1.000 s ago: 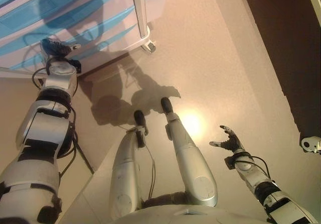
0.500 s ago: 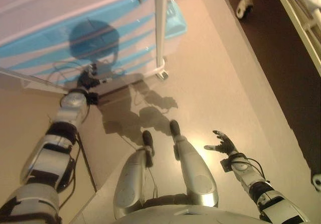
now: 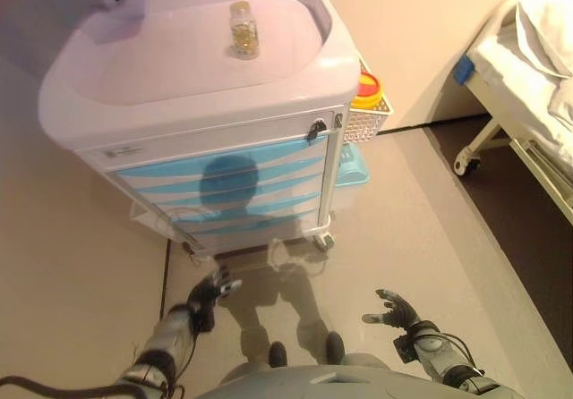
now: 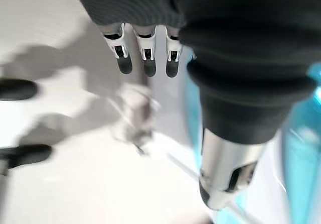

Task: Open the drawer and pick up the medicine

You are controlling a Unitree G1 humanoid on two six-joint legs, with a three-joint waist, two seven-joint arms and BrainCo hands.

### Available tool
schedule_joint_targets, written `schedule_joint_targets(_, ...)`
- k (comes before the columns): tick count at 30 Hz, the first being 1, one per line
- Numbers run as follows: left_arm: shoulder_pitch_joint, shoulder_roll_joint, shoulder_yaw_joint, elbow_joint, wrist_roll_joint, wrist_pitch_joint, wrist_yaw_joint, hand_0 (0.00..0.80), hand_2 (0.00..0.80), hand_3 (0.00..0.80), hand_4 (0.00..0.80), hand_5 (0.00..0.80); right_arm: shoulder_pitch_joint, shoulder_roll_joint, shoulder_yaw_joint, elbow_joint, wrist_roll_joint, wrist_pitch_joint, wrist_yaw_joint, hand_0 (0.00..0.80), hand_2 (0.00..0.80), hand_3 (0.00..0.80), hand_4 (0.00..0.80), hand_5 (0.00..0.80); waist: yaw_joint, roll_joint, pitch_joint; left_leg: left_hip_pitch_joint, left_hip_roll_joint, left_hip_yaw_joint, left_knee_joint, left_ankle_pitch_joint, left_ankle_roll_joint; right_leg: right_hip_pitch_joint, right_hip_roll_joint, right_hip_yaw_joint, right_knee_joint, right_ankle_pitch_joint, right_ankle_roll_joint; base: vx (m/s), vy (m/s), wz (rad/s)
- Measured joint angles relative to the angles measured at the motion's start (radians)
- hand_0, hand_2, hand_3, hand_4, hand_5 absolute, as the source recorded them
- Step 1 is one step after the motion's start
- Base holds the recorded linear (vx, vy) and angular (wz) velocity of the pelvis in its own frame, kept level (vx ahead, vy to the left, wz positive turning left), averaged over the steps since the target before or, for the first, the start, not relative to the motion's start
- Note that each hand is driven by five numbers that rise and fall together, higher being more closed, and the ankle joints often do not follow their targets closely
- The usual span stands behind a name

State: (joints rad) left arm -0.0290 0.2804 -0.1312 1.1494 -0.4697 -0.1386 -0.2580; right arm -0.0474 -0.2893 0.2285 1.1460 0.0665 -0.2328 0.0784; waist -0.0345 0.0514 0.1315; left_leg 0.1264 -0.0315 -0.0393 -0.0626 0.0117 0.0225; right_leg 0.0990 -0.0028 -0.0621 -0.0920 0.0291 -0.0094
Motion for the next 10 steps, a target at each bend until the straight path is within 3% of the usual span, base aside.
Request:
schedule_joint_targets(6,0.08,-0.024,0.062,0.121,0.001,-0.015,0.086,0.0,0.0,0.0,0.0,0.0,0.068,0.018,-0.036,0.084,0.013,0.038,0.064,0.0,0.0,0.0,0.0,0.0,0.035,-0.01,-0.051,-0.019,-0.003,-0.034,0.005,0.001,-0.009,-0.004,-0.002,-0.024,0.003,-0.004,0.002,-0.033,-0.043,0.14)
schedule_joint_targets(10,0.099,-0.066,0.046,0.142,0.04,0.012,0.04,0.0,0.0,0.0,0.0,0.0,0.085,0.041,-0.037,0.114,0.01,0.063,0.073,0.0,0.0,0.0,0.0,0.0,0.036,-0.028,-0.07,-0.026,-0.002,-0.041,0.006,0.005,-0.008,-0.007,-0.002,-0.033,0.005,-0.005,0.0,-0.031,-0.039,0.07)
